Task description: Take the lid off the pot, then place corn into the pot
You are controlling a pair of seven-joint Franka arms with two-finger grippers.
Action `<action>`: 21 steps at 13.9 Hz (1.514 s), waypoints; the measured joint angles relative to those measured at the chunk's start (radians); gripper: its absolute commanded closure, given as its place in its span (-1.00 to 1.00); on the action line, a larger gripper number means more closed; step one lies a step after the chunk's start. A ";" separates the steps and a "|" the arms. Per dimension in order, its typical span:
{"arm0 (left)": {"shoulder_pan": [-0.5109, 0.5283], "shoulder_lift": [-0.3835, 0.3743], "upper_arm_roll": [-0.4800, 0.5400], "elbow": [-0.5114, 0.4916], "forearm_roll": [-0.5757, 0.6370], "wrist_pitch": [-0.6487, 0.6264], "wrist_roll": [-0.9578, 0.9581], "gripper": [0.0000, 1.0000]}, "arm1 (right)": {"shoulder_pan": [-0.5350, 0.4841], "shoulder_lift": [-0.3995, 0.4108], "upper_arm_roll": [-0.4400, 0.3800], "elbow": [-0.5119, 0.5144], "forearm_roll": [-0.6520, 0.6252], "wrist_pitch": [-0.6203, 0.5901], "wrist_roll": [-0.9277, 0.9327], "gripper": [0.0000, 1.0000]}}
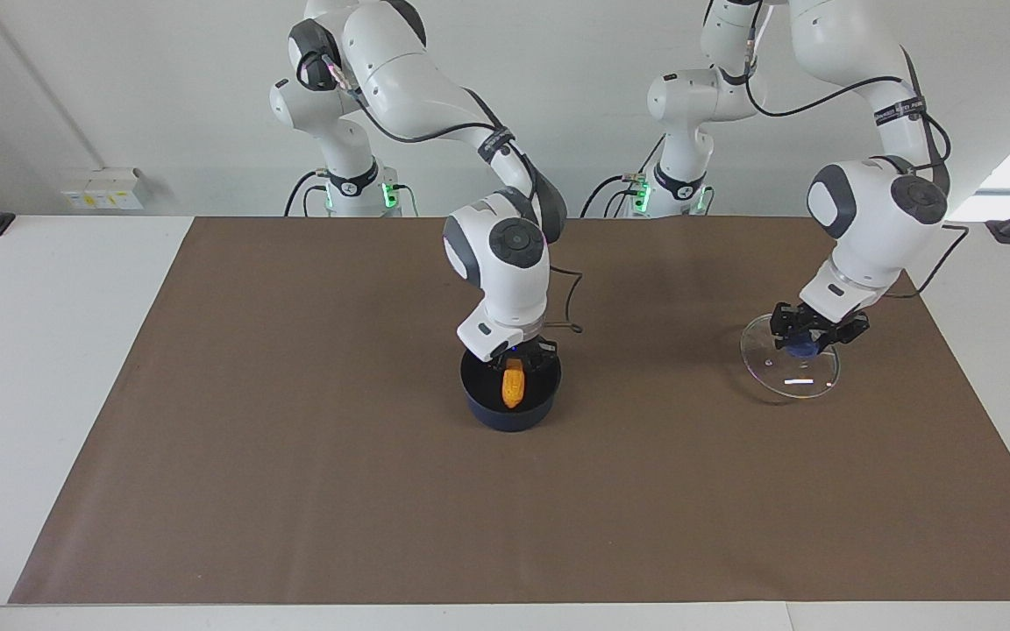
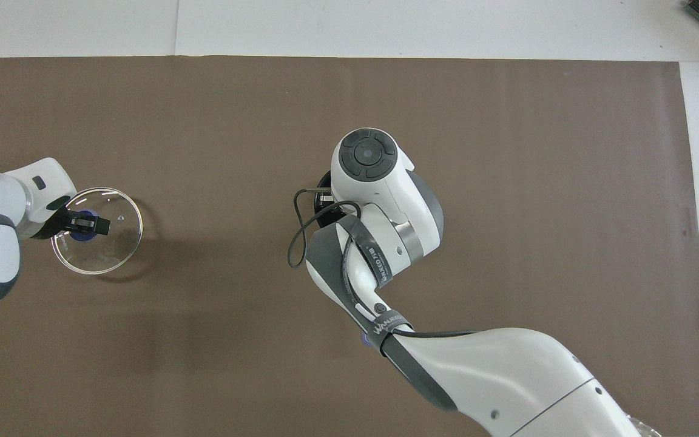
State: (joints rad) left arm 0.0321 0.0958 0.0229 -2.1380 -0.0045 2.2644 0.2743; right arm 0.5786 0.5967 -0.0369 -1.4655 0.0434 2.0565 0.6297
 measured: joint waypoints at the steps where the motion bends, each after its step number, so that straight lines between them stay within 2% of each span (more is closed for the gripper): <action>1: 0.000 -0.001 0.000 -0.032 0.000 0.041 0.000 0.99 | 0.000 0.001 0.000 -0.002 0.000 0.003 0.000 0.46; 2: 0.000 -0.002 -0.001 -0.068 0.000 0.089 0.000 -0.77 | 0.000 0.002 0.000 -0.003 0.000 0.003 0.000 -0.15; 3: 0.001 -0.002 0.000 -0.099 0.000 0.131 0.000 -1.00 | 0.000 0.002 0.000 -0.003 0.000 0.003 0.000 -0.66; 5: 0.002 -0.004 0.000 -0.113 0.000 0.153 0.000 -1.00 | -0.001 0.002 0.000 -0.003 0.000 0.004 0.000 -1.00; 9: 0.002 -0.015 -0.002 -0.097 -0.001 0.141 -0.012 -1.00 | 0.004 -0.006 0.000 0.011 0.000 0.005 -0.002 -1.00; 14: 0.002 -0.019 -0.006 0.073 -0.001 -0.083 -0.055 -1.00 | -0.016 -0.114 -0.021 0.025 0.000 0.000 -0.003 -1.00; 18: -0.002 -0.019 -0.024 0.188 -0.002 -0.218 -0.119 -1.00 | -0.116 -0.254 -0.028 0.026 0.000 -0.120 -0.022 -1.00; 21: -0.027 -0.021 -0.034 0.278 -0.002 -0.327 -0.134 -1.00 | -0.189 -0.324 -0.029 0.025 -0.001 -0.240 -0.128 -1.00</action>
State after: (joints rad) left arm 0.0049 0.0753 -0.0116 -1.8598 -0.0063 1.9370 0.1404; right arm 0.3893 0.2724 -0.0662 -1.4401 0.0423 1.8163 0.5012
